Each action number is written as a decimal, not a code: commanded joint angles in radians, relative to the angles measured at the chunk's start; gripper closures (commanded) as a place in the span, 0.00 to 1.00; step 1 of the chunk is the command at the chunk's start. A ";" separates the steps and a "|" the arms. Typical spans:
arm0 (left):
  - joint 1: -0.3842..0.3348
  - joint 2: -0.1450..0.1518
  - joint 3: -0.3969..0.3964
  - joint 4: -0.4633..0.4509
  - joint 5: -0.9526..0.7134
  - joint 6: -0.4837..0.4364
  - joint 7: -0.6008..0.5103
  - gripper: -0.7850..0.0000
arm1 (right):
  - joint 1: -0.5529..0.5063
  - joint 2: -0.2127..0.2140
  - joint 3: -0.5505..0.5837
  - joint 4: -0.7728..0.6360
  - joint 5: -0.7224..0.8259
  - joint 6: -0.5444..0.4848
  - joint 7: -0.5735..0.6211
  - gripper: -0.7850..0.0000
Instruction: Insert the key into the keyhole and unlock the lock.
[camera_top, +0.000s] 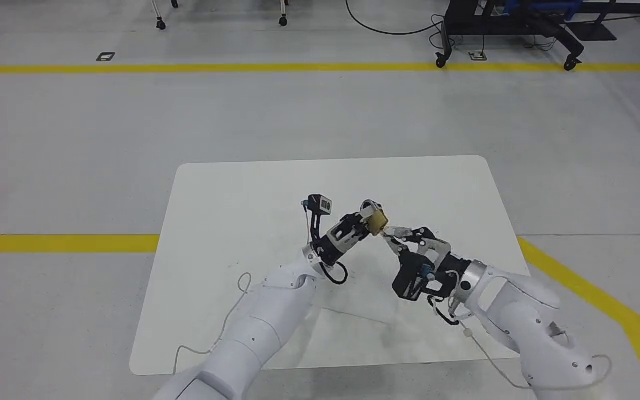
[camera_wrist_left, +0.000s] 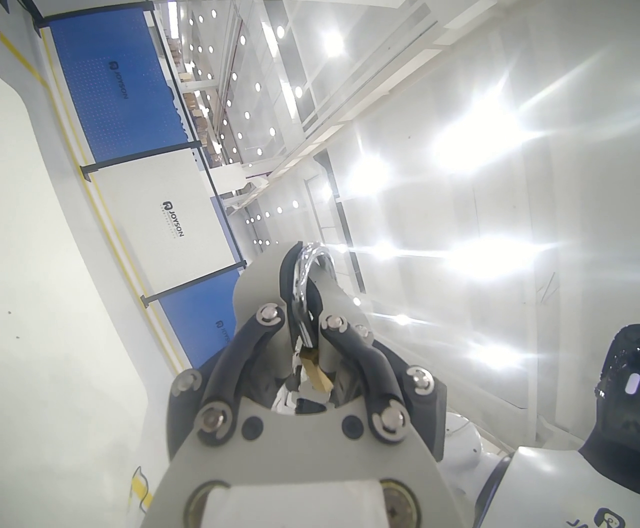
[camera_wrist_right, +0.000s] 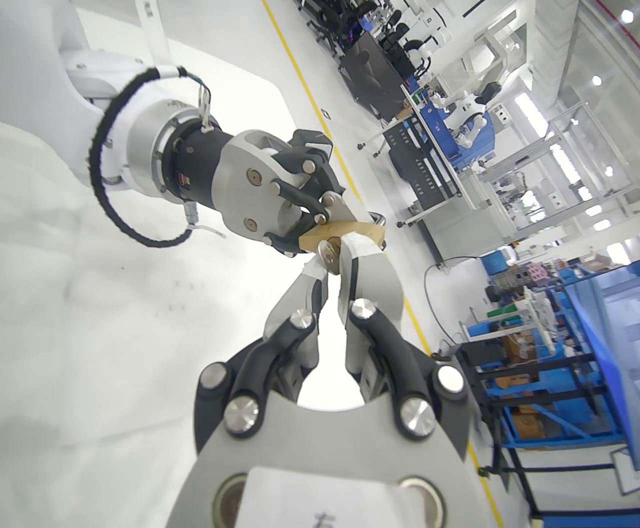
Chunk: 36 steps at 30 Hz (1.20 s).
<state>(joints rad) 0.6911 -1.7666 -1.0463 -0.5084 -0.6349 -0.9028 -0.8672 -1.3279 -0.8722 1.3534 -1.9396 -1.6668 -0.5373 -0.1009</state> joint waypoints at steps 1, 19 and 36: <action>0.000 0.005 -0.005 0.000 0.015 -0.018 0.003 1.00 | 0.005 0.000 0.013 0.022 0.067 -0.040 -0.019 1.00; 0.032 0.032 -0.027 -0.072 0.060 0.008 0.004 1.00 | -0.010 0.004 0.046 -0.009 -0.043 -0.073 -0.025 0.36; 0.058 0.063 -0.079 -0.131 0.077 0.225 0.109 1.00 | -0.049 0.007 0.024 -0.088 -0.218 -0.037 -0.029 0.21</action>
<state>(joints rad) 0.7453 -1.7068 -1.1219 -0.6245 -0.5648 -0.7523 -0.7926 -1.3743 -0.8671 1.3830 -2.0127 -1.8409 -0.5673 -0.1213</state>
